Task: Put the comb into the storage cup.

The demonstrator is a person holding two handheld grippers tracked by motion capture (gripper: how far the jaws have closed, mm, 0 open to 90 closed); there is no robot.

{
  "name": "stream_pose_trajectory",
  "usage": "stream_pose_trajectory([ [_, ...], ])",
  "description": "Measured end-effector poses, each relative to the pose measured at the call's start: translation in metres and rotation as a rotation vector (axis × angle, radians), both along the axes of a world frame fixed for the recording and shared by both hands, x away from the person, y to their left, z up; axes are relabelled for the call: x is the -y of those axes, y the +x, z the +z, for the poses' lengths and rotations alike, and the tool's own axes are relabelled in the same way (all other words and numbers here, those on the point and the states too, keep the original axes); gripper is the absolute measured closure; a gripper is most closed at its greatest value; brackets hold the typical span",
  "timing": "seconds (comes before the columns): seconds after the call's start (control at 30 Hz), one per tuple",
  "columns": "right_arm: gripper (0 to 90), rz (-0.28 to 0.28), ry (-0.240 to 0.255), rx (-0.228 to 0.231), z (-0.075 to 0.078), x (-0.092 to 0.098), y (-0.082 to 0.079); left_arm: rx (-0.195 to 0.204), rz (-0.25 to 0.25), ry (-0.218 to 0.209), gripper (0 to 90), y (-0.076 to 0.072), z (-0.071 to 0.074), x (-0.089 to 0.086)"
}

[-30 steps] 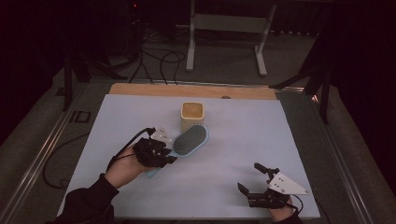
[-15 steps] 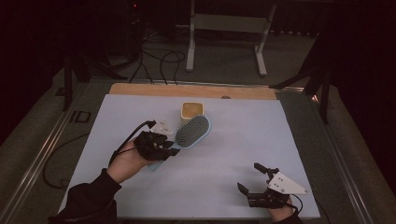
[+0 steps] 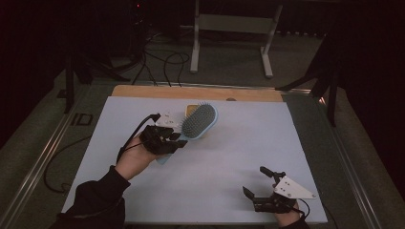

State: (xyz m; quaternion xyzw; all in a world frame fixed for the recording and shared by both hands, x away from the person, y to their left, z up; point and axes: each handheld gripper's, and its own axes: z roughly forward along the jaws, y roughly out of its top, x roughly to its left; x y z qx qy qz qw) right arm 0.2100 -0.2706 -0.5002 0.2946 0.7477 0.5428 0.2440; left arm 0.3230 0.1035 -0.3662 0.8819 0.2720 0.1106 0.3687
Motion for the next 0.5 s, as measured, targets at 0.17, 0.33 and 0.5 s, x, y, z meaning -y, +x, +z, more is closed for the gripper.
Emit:
stream_pose_trajectory([
  [0.17,8.6,0.001,0.0,0.004,0.001,0.0,-0.001,0.017,0.022,-0.032,70.2,0.007,0.006,0.002],
  [0.33,8.6,0.0,0.0,0.001,0.0,0.0,0.0,0.036,0.042,-0.053,70.2,0.014,0.011,0.004],
  [0.5,8.6,0.0,0.002,0.0,0.0,0.0,0.0,0.06,0.065,-0.077,70.2,0.021,0.016,0.009],
])
